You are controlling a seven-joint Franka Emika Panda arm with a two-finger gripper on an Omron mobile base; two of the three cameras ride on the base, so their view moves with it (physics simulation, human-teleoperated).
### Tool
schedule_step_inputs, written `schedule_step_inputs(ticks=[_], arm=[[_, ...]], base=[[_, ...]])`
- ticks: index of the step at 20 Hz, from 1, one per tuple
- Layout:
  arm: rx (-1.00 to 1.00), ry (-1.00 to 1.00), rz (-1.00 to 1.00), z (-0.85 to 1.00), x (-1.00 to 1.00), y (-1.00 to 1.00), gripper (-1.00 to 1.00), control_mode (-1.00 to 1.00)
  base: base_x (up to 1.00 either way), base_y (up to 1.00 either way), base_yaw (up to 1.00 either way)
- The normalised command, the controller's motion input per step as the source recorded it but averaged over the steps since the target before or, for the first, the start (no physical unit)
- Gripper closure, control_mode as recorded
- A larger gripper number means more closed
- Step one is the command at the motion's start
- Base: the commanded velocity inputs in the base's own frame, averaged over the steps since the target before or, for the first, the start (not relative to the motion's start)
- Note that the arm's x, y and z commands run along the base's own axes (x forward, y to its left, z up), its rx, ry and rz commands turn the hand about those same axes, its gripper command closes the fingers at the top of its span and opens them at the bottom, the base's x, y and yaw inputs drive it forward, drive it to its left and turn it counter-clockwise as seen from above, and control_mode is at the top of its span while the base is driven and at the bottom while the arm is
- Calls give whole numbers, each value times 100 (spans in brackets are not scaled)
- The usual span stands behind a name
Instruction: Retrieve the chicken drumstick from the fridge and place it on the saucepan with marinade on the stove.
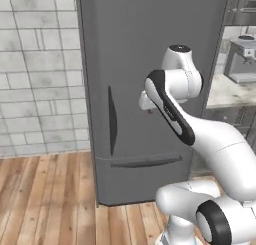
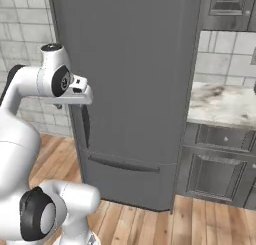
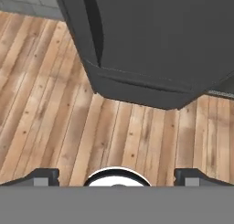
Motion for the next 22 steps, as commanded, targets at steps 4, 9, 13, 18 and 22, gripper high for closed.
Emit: schedule_step_inputs(ticks=[4, 9, 13, 18, 22], arm=[[0, 0, 0, 0, 0, 0, -100, 100], [0, 0, 0, 0, 0, 0, -100, 100], [0, 0, 0, 0, 0, 0, -100, 100], [0, 0, 0, 0, 0, 0, -100, 100], [0, 0, 0, 0, 0, 0, -100, 100]], base=[[11, 26, -64], [18, 88, -32], [14, 100, -8], [41, 55, 0], [47, 14, 0]])
